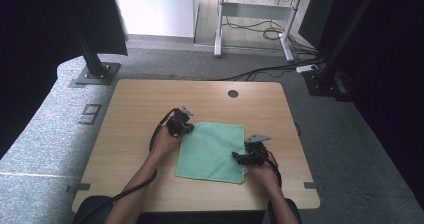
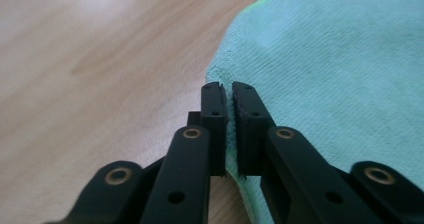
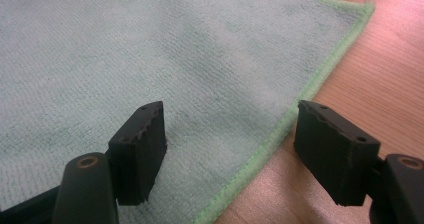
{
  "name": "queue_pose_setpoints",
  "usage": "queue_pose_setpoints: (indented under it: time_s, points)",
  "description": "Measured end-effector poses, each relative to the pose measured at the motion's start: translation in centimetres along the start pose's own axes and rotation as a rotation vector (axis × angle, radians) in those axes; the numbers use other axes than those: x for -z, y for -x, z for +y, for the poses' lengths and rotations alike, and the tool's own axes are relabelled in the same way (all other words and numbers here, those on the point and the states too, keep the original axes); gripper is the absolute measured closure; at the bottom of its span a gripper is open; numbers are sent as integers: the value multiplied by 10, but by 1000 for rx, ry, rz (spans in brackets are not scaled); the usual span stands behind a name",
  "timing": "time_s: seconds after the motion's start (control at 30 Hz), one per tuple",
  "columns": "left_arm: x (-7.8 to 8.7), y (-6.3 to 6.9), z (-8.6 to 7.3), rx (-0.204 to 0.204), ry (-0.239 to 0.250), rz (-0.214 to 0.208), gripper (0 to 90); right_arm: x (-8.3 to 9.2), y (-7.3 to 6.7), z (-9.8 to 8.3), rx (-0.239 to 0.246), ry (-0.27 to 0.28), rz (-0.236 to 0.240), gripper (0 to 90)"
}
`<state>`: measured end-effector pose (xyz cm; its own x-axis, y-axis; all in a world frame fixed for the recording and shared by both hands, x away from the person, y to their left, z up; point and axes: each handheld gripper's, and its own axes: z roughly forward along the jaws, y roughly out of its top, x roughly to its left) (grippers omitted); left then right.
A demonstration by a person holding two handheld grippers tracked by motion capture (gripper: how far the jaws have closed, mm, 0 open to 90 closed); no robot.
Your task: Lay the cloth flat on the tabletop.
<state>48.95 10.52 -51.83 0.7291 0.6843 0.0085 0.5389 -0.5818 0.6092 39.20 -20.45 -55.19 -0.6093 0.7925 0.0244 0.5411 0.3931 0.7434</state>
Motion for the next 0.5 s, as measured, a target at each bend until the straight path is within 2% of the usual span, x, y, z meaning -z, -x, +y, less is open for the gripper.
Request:
queue_pose_setpoints:
  time_s: [0.1,0.23,0.33,0.43,0.5]
  points:
    - [13,7,10,-23,47,8,853,0,0,0,1,1,-1,281]
    - [26,26,19,-75,93,2,849,0,0,0,1,5,-1,280]
    - [22,43,18,-138,73,-21,841,0,0,-1,-4,7,0,280]
    - [10,63,12,-188,33,-57,833,0,-1,-1,-5,9,-1,280]
    - [2,72,8,-196,14,-79,818,0,-1,-1,-6,10,-1,280]
